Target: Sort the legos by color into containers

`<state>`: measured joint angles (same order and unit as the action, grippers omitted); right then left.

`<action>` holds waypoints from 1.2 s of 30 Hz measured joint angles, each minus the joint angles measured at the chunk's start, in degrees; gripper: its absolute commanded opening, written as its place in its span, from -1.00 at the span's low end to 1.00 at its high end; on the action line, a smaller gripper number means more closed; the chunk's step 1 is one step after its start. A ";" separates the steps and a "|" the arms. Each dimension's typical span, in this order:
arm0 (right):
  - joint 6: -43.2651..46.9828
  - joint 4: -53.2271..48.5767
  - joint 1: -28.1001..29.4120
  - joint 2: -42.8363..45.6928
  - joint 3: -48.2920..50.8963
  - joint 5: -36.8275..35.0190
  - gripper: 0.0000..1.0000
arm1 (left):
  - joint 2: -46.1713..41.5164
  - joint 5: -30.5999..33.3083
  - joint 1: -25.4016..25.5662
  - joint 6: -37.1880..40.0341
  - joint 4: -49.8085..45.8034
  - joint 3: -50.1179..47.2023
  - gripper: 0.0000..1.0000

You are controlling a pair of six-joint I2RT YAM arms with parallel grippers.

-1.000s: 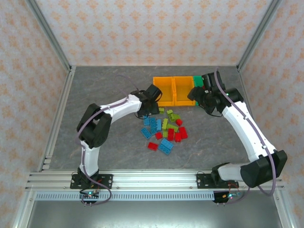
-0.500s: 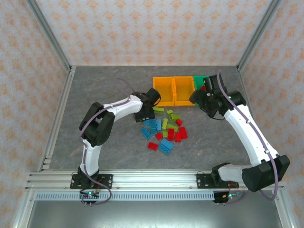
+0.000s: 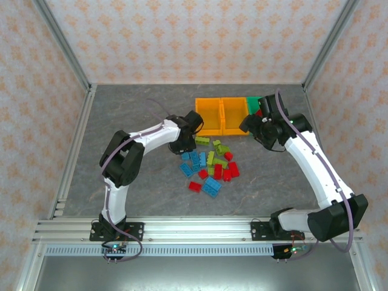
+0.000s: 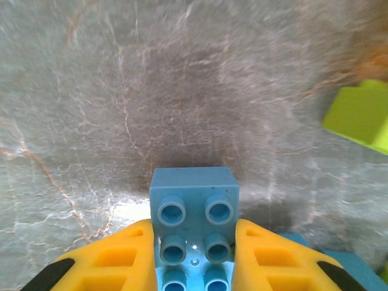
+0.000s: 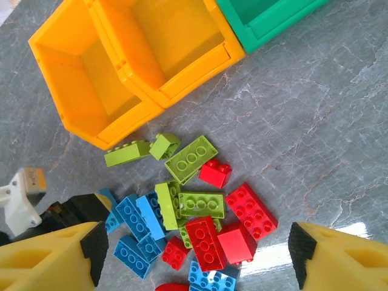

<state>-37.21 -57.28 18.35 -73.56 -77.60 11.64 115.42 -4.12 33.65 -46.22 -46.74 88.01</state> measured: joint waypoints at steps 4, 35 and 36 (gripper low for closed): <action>-0.07 0.07 0.11 0.02 -0.11 0.00 0.62 | -1.86 0.13 0.50 1.62 -1.09 9.99 -0.65; 3.58 -0.17 8.02 -2.56 -2.40 -2.62 0.63 | 10.73 7.15 -0.09 18.49 -1.01 45.68 0.04; 3.82 0.09 9.70 -4.42 -3.17 -2.64 0.64 | 5.11 7.19 -0.11 19.34 -0.61 41.09 0.04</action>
<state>-33.39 -57.19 28.05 -77.97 -80.77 8.99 120.53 3.07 33.54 -26.87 -47.35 129.10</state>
